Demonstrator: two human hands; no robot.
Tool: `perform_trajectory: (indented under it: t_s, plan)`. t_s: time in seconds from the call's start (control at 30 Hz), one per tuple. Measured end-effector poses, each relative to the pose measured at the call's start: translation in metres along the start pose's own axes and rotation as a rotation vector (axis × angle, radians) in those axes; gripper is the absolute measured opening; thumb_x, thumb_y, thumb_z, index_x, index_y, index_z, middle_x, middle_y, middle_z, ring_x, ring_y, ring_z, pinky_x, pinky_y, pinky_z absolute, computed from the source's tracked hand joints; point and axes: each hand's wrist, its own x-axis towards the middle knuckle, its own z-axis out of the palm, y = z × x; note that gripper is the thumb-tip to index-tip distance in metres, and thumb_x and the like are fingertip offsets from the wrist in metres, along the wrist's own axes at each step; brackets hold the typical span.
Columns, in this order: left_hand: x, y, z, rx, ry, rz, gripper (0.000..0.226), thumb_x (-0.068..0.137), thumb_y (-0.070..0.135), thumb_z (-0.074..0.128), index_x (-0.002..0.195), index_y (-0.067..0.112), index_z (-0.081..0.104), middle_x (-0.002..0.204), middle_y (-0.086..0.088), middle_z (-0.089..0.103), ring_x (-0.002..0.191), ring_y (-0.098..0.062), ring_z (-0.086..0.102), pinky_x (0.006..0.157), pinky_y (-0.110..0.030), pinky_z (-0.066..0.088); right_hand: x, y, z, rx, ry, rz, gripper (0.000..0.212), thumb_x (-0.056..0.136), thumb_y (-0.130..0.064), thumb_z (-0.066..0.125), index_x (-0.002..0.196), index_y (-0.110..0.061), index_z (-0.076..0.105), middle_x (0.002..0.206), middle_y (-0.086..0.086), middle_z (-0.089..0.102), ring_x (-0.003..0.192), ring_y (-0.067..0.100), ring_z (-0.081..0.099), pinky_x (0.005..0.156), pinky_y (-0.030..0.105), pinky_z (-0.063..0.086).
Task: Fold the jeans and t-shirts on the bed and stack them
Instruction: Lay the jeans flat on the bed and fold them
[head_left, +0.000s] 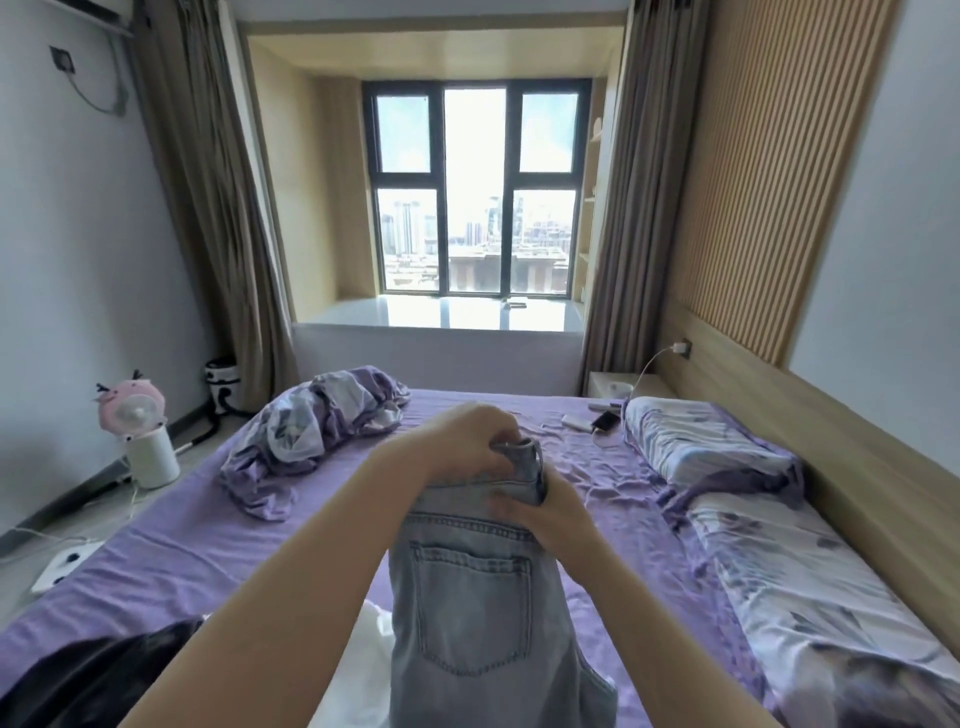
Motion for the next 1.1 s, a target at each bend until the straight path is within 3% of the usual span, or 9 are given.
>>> perform_trajectory:
  t_s: [0.13, 0.33, 0.43, 0.57, 0.67, 0.77, 0.9, 0.97, 1.1]
  plan:
    - [-0.015, -0.014, 0.015, 0.042, 0.019, 0.006, 0.019, 0.083, 0.026, 0.063, 0.100, 0.018, 0.066, 0.096, -0.001, 0.068, 0.090, -0.021, 0.059, 0.080, -0.032, 0.045, -0.020, 0.035, 0.003, -0.011, -0.131, 0.156, 0.053, 0.065, -0.033, 0.084, 0.109, -0.029, 0.056, 0.103, -0.008, 0.067, 0.089, 0.003, 0.065, 0.074, 0.026, 0.056]
    - [-0.041, -0.036, 0.034, 0.030, 0.078, -0.103, 0.023, 0.087, 0.025, 0.062, 0.110, 0.022, 0.065, 0.110, 0.000, 0.067, 0.105, -0.022, 0.058, 0.091, -0.032, 0.042, -0.037, 0.068, 0.024, -0.101, -0.159, 0.165, 0.029, 0.077, -0.014, 0.076, 0.100, -0.022, 0.060, 0.094, -0.010, 0.067, 0.087, 0.004, 0.064, 0.072, 0.019, 0.052]
    - [-0.049, -0.032, 0.043, 0.317, 0.056, -0.149, 0.044, 0.087, 0.022, 0.056, 0.130, 0.026, 0.048, 0.137, 0.003, 0.049, 0.135, -0.018, 0.035, 0.115, -0.040, 0.015, -0.036, 0.072, 0.035, -0.177, -0.110, 0.102, 0.022, 0.077, -0.013, 0.074, 0.086, -0.028, 0.062, 0.083, -0.015, 0.066, 0.077, 0.000, 0.061, 0.062, 0.013, 0.044]
    - [-0.057, 0.001, 0.086, 0.600, -0.089, 0.161, 0.078, 0.085, 0.025, 0.053, 0.150, 0.023, 0.009, 0.158, -0.002, 0.013, 0.147, -0.023, -0.001, 0.111, -0.050, -0.020, -0.032, 0.075, 0.045, -0.331, -0.144, 0.077, 0.022, 0.079, -0.023, 0.070, 0.099, -0.025, 0.062, 0.097, -0.003, 0.068, 0.088, 0.002, 0.058, 0.071, 0.021, 0.044]
    - [-0.056, 0.016, 0.117, 0.647, -0.232, 0.153, 0.076, 0.092, 0.020, 0.050, 0.151, 0.021, 0.002, 0.143, -0.009, 0.039, 0.133, -0.029, 0.033, 0.115, -0.047, 0.004, -0.034, 0.080, 0.049, -0.526, -0.176, 0.156, 0.038, 0.093, -0.008, 0.048, 0.132, -0.009, 0.045, 0.131, 0.013, 0.052, 0.124, 0.025, 0.045, 0.094, 0.022, 0.036]
    - [-0.048, 0.016, 0.122, 0.680, -0.256, 0.099, 0.094, 0.084, 0.026, 0.065, 0.151, 0.022, -0.002, 0.127, -0.008, 0.050, 0.117, -0.028, 0.049, 0.100, -0.040, 0.027, -0.045, 0.084, 0.038, -0.288, -0.145, 0.169, 0.019, 0.078, -0.006, 0.068, 0.095, -0.013, 0.065, 0.083, 0.000, 0.066, 0.088, 0.025, 0.063, 0.053, 0.010, 0.039]
    - [-0.048, 0.018, 0.127, 0.552, -0.373, 0.053, 0.093, 0.084, 0.028, 0.066, 0.150, 0.028, 0.001, 0.118, -0.007, 0.058, 0.108, -0.027, 0.056, 0.096, -0.038, 0.029, -0.069, 0.099, 0.027, 0.037, -0.246, 0.249, 0.032, 0.078, -0.011, 0.072, 0.106, -0.019, 0.059, 0.086, 0.006, 0.073, 0.085, 0.020, 0.069, 0.072, 0.024, 0.053]
    - [-0.054, 0.013, 0.126, 0.489, -0.414, 0.032, 0.077, 0.088, 0.022, 0.059, 0.149, 0.029, 0.014, 0.110, -0.002, 0.065, 0.104, -0.024, 0.058, 0.094, -0.037, 0.028, -0.081, 0.112, 0.019, 0.065, -0.317, 0.325, 0.039, 0.078, -0.013, 0.073, 0.110, -0.021, 0.053, 0.085, 0.006, 0.070, 0.078, 0.016, 0.066, 0.068, 0.027, 0.051]
    - [-0.065, -0.012, 0.110, 0.431, -0.406, 0.019, 0.035, 0.082, 0.020, 0.059, 0.116, 0.028, 0.058, 0.109, 0.003, 0.065, 0.106, -0.020, 0.057, 0.091, -0.034, 0.028, -0.102, 0.151, -0.001, -0.386, -0.401, 0.297, 0.023, 0.076, -0.013, 0.070, 0.094, -0.023, 0.060, 0.089, -0.008, 0.059, 0.086, 0.009, 0.054, 0.075, 0.019, 0.040]
